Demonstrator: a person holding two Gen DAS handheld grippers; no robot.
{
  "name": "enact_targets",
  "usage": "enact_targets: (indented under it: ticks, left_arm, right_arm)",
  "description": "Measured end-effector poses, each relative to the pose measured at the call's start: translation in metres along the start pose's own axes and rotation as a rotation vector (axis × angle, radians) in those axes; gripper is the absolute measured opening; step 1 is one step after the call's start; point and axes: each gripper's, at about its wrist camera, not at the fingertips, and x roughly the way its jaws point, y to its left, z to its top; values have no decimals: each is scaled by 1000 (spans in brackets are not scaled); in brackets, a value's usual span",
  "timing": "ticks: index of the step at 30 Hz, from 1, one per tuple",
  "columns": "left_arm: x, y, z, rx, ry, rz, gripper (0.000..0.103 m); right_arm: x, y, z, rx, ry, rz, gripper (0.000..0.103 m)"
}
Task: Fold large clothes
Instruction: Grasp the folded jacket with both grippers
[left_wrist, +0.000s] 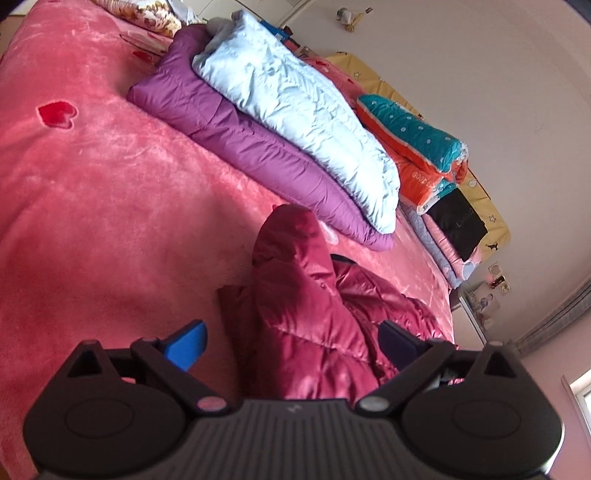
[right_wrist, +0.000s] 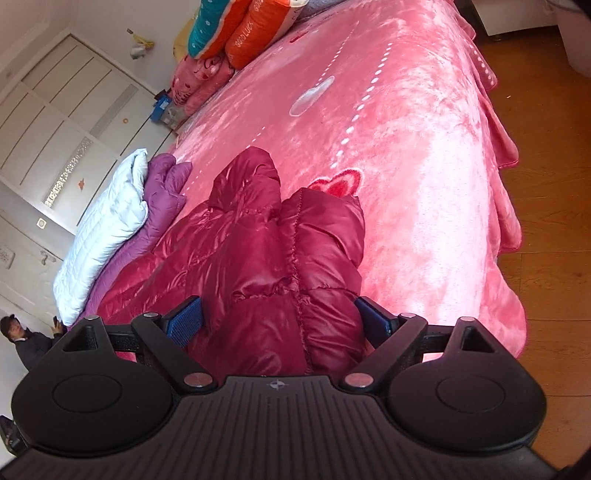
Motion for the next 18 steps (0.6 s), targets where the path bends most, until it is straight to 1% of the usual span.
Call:
enact_targets:
  ticks: [2, 5, 8, 10, 16, 18]
  left_arm:
    - [6, 3, 0, -10, 17, -2, 99]
    - [17, 4, 2, -8, 47, -13, 99]
    - [28, 2, 3, 1, 79, -39, 100]
    - [36, 1, 3, 10, 96, -49, 102]
    - [50, -4, 4, 39, 127, -55, 102]
    - [55, -8, 2, 66, 140, -54, 102]
  right_arm:
    - [4, 2, 1, 1, 5, 9, 103]
    - [5, 3, 1, 13, 8, 59, 103]
    - [14, 7, 3, 15, 22, 77, 103]
    - [19, 8, 4, 18, 29, 91, 103]
    - [37, 14, 8, 9, 47, 91, 103]
    - [39, 13, 9, 18, 49, 94, 103]
